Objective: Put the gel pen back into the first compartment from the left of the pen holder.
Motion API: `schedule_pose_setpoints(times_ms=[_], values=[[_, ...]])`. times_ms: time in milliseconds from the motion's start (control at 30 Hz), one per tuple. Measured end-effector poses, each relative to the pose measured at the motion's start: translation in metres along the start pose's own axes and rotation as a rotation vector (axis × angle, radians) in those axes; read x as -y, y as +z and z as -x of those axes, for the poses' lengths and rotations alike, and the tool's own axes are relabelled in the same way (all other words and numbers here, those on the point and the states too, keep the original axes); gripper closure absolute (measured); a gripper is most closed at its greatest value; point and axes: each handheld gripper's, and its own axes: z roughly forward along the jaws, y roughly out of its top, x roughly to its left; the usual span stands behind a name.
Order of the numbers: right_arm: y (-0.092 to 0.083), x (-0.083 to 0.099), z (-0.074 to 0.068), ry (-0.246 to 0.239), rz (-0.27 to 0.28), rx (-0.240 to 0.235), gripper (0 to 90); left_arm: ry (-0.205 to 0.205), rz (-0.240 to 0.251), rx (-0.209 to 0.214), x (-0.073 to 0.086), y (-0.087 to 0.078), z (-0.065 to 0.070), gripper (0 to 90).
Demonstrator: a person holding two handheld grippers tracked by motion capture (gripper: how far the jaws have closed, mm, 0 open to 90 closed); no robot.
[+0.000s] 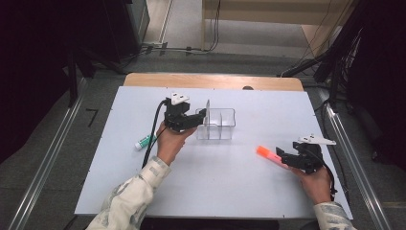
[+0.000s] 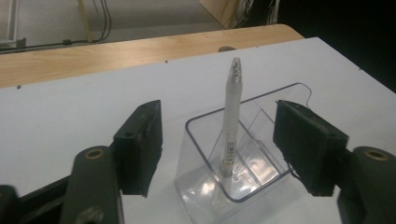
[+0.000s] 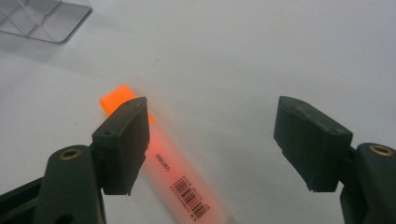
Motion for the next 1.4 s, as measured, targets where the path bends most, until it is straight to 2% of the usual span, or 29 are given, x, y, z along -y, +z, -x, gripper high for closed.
schedule_pose_setpoints(times_ms=[467, 667, 967, 1133, 1400], values=[[0.000, 0.000, -0.001, -0.001, -0.002, 0.000, 25.4, 0.003, 0.005, -0.014, 0.017, -0.015, -0.011, 27.0], [0.000, 0.000, -0.001, -0.002, -0.003, 0.001, 25.4, -0.011, 0.002, -0.006, 0.026, -0.020, -0.015, 25.3], [0.000, 0.000, -0.001, -0.004, 0.000, -0.002, 25.4, -0.022, 0.005, -0.027, 0.038, -0.026, -0.023, 25.3], [0.000, 0.000, -0.001, -0.004, 0.001, -0.003, 25.4, -0.017, -0.005, -0.046, 0.045, -0.029, -0.025, 25.2], [-0.001, 0.000, -0.001, -0.007, 0.000, -0.006, 25.4, -0.026, -0.019, -0.045, 0.055, -0.036, -0.031, 23.4]])
